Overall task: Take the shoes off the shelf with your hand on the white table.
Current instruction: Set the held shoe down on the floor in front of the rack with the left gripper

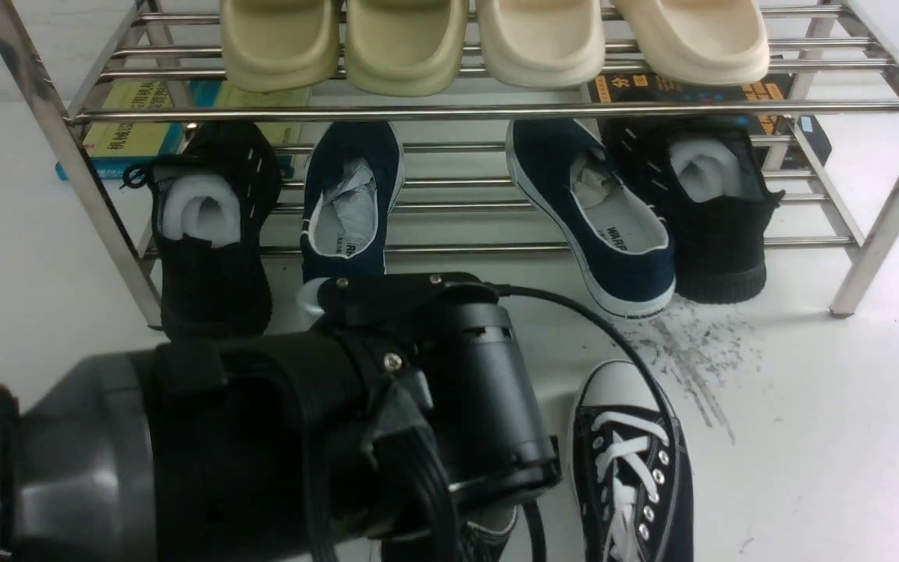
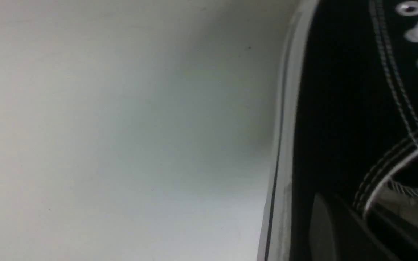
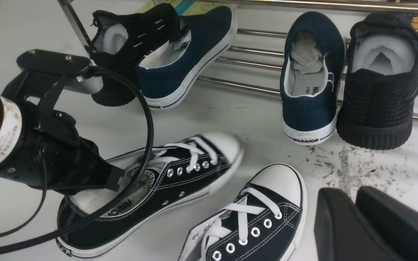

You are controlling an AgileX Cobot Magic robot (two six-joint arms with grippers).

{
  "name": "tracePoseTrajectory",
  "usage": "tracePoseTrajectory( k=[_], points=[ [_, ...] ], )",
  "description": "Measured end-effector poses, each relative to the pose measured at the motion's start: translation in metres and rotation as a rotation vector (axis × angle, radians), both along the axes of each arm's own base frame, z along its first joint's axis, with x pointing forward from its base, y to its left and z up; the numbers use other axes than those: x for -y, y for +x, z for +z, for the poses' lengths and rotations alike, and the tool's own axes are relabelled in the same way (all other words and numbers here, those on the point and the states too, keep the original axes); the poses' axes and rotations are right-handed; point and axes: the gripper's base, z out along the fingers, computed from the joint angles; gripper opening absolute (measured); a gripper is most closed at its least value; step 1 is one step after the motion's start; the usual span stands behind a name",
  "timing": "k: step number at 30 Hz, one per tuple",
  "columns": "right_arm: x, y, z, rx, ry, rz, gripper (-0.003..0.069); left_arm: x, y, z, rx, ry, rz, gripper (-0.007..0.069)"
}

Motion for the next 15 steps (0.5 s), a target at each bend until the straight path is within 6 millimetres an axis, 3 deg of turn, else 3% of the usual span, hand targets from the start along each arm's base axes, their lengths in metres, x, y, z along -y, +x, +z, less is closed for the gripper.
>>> tracePoseTrajectory(
  k=[7, 15],
  points=[
    [0.0, 0.0, 0.0, -0.003, 0.004, -0.001, 0.0104, 0.012, 0.0, -0.004, -0.003, -0.087, -0.065, 0.0015],
    [0.0, 0.0, 0.0, 0.0, 0.003, -0.005, 0.0111, 0.037, -0.003, -0.045, -0.14, -0.066, -0.169, 0.0015]
  ],
)
